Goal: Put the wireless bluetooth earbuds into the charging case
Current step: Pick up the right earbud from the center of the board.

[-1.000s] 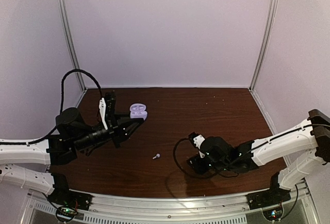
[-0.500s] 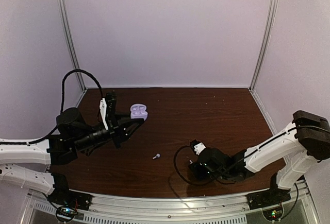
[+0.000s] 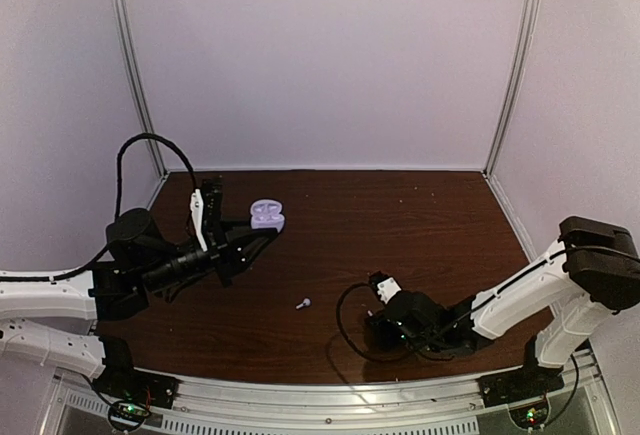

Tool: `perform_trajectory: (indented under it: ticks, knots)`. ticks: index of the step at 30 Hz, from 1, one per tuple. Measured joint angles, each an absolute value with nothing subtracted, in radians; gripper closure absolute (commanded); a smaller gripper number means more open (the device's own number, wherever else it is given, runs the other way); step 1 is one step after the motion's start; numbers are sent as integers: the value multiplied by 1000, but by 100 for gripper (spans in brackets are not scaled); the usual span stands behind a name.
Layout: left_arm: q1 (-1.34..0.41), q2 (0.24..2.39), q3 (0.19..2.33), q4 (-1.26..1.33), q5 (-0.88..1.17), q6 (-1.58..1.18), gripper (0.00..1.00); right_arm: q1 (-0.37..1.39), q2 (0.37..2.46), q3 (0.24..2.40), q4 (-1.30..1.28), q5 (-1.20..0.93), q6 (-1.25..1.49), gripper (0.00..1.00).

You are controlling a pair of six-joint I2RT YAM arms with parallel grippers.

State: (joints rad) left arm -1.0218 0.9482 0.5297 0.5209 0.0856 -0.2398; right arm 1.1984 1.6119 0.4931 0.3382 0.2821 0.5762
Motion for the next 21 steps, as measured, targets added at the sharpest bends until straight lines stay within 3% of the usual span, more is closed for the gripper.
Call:
perform_trajectory:
  ticks: [16, 21]
  knots:
    - [-1022, 948, 530, 521, 86, -218, 100, 1246, 1674, 510, 393, 356, 566, 79]
    - [-1022, 948, 533, 517, 86, -210, 100, 1252, 1674, 513, 384, 366, 572, 75]
